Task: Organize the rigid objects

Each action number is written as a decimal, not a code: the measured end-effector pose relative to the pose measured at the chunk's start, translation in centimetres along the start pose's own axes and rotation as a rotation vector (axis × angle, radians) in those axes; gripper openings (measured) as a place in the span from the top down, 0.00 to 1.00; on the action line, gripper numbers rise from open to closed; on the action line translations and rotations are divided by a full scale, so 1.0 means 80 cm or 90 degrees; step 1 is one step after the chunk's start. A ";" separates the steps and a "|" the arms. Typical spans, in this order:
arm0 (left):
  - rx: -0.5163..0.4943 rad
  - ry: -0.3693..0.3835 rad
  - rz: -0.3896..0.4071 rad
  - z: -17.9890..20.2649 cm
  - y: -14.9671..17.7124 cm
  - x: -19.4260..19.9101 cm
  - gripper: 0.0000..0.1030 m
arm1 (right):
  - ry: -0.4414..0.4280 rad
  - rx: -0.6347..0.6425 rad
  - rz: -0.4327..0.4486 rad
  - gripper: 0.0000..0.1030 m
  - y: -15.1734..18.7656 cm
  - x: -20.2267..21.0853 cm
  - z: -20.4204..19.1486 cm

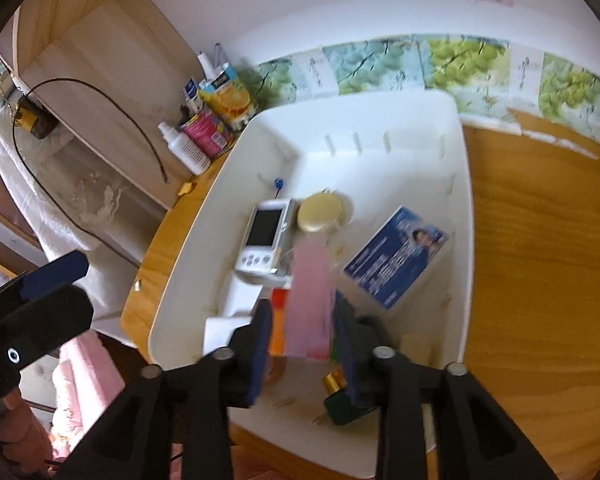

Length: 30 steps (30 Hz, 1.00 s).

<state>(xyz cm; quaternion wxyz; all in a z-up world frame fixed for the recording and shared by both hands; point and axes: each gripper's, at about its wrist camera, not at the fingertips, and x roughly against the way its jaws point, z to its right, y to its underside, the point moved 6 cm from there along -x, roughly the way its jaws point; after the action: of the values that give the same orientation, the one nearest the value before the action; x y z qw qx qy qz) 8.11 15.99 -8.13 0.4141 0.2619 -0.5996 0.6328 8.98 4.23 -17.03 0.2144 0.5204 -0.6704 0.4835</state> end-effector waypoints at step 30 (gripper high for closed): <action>0.030 -0.108 0.013 0.171 0.004 -0.022 0.04 | 0.145 -0.108 0.062 0.06 0.058 0.225 0.201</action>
<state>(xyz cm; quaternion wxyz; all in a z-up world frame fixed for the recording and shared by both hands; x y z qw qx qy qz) 6.45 2.33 -7.79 0.3491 0.3178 -0.6201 0.6266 1.68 -18.65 -11.88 0.3086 0.4090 -0.7044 0.4913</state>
